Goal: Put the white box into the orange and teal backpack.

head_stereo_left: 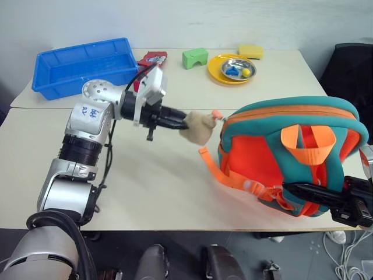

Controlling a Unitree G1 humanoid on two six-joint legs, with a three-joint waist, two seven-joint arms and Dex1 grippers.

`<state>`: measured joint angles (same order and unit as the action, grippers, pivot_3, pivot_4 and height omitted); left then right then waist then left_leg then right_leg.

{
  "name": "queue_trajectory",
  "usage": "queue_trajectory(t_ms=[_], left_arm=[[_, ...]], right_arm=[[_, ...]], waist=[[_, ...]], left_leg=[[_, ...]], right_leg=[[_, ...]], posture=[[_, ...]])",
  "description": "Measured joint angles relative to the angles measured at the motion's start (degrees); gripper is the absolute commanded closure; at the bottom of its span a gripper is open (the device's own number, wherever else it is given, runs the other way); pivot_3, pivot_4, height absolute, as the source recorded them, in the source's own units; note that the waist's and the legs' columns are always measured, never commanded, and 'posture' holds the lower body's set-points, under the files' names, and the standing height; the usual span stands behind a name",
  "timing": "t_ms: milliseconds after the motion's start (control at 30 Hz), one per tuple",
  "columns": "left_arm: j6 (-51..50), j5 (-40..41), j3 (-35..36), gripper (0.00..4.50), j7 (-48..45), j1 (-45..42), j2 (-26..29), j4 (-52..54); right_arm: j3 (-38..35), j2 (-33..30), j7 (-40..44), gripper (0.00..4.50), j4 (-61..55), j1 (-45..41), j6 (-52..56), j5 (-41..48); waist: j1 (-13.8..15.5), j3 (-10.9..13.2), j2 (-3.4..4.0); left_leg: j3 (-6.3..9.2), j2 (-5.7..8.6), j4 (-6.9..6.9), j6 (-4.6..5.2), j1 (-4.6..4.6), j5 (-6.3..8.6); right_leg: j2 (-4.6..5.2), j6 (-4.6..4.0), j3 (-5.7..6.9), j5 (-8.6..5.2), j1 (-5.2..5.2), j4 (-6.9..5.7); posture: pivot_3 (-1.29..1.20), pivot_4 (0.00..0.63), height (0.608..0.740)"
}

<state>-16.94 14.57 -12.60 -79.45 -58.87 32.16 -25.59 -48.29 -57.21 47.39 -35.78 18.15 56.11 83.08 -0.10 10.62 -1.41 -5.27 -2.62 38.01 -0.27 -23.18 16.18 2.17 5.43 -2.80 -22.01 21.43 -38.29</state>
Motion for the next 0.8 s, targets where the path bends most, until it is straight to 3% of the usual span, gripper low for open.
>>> queue_trajectory(t_ms=[167, 333, 500, 533, 800], left_arm=[[9.74, -7.42, -4.73, 4.03, 5.69, 5.99, -5.98, -6.16], [9.64, -10.02, -4.96, 4.03, 14.43, 7.02, -15.08, -6.82], [8.44, -10.73, -5.08, 4.03, 17.50, 7.66, -16.43, -5.97], [7.96, -10.70, -5.01, 3.70, 17.53, 7.90, -16.21, -5.45], [-7.22, -3.86, 0.34, 1.14, 11.45, 13.33, -6.92, 4.74]], right_arm=[[0.02, 0.61, 0.38, 4.50, 0.19, -0.90, -1.46, -2.01], [0.44, 0.60, -0.19, 4.50, 1.46, -4.09, -2.64, -2.65], [1.10, 0.57, -1.01, 4.50, 2.54, -6.34, -2.70, -3.19], [1.44, 0.57, -1.18, 4.50, 2.53, -6.37, -2.74, -3.83], [2.35, -0.70, 0.53, 1.87, 7.25, -3.60, -2.36, -9.53]], waist=[[0.21, 0.00, -0.02], [0.27, 0.00, -0.03], [0.20, -0.01, -0.01], [0.18, -0.02, -0.01], [-0.24, -0.03, 0.02]], left_leg=[[0.00, 0.08, 0.11, 0.10, -0.03, 0.06], [0.00, 0.12, 0.11, 0.17, -0.04, 0.10], [0.00, 0.11, 0.11, 0.16, 0.01, 0.09], [0.00, 0.11, 0.11, 0.16, 0.01, 0.09], [-0.01, 0.03, 0.05, 0.08, 0.02, 0.05]], right_leg=[[0.11, 0.03, 0.01, 0.02, -0.02, -0.04], [0.16, 0.05, 0.02, 0.03, -0.01, -0.04], [0.14, 0.05, 0.02, 0.03, -0.01, -0.13], [0.14, 0.05, 0.02, 0.03, -0.02, -0.13], [0.08, 0.03, 0.02, 0.02, 0.06, -0.18]], posture=[[0.00, 0.150, 0.740], [0.00, 0.150, 0.740], [0.00, 0.150, 0.740], [0.00, 0.150, 0.740], [0.00, 0.150, 0.740]])
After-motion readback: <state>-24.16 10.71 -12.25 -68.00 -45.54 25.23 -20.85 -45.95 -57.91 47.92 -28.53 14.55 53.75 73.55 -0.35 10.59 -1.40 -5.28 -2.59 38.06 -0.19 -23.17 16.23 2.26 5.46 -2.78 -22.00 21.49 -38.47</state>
